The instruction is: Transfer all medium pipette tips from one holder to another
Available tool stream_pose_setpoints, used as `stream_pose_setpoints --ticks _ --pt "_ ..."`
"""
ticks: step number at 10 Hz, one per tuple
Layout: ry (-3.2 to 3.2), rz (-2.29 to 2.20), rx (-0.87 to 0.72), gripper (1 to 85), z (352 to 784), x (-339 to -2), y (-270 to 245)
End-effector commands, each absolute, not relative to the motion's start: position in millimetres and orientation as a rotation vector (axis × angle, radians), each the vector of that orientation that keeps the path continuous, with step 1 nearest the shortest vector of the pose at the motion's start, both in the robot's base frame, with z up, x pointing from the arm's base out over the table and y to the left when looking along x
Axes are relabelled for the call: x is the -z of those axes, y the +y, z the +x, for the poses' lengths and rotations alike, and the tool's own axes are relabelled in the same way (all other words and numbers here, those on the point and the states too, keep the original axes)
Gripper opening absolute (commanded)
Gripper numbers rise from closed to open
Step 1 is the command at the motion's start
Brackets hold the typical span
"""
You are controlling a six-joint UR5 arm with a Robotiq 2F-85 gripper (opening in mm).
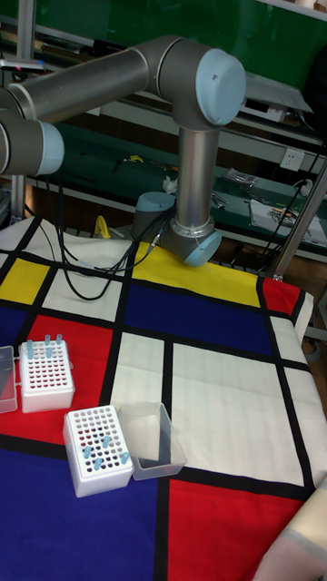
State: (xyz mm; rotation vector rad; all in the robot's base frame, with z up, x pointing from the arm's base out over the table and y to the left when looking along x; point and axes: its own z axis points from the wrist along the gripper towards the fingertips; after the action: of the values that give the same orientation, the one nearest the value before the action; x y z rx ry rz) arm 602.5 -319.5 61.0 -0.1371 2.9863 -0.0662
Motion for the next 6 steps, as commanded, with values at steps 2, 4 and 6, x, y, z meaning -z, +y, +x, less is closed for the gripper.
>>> stream_pose_setpoints --ticks 2,4,6 --pt "2.955 -0.118 0.122 23.0 612 -63 -327" --pt "2.933 -0.127 0.139 15.3 617 -64 -329" --pt "2.916 -0.104 0.105 9.3 622 -64 -323"
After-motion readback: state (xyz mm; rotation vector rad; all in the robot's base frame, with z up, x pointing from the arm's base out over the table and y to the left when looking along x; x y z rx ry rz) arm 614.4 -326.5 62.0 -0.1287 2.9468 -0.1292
